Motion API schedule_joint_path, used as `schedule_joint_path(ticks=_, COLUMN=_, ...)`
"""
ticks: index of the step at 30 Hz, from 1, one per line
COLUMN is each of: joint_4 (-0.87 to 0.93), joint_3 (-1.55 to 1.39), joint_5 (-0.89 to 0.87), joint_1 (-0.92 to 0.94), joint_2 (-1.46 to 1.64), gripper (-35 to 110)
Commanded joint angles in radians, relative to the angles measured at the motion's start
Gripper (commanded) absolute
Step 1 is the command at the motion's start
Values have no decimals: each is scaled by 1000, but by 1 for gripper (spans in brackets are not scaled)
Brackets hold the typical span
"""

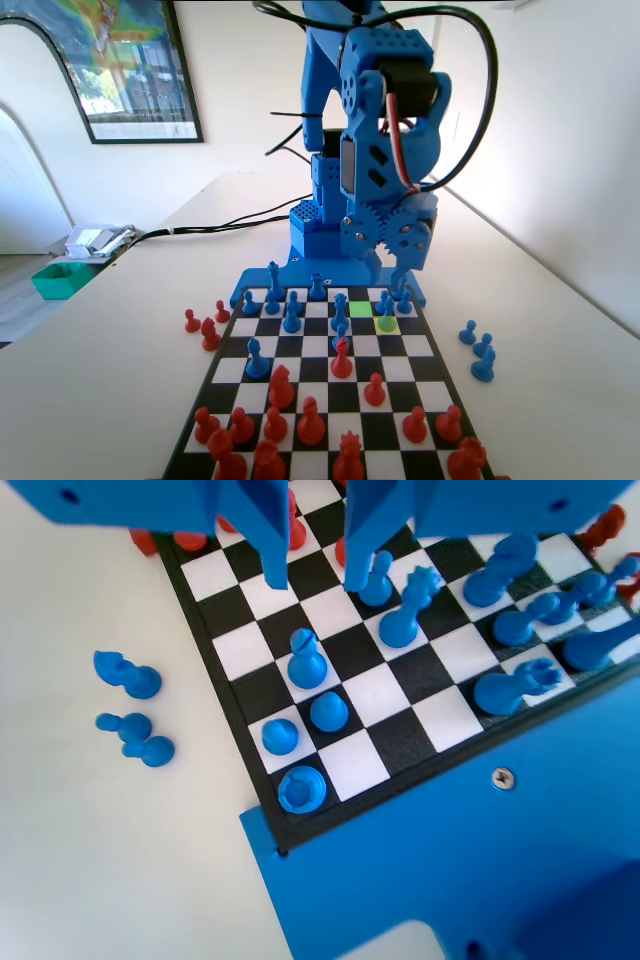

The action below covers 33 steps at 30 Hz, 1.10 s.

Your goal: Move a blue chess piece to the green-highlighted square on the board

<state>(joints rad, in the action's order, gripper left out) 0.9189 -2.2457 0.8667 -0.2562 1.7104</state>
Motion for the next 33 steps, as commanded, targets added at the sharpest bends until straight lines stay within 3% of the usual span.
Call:
schedule_joint_path(ticks=1, joint_4=-18, joint_3=8, joint_5=20, joint_1=-21, joint_2=-8, gripper=9)
schedule_joint_path(ticks=33, joint_4=-164, joint_3=-37, joint_5=18, joint_1=-58, joint_2=-155, gripper=9)
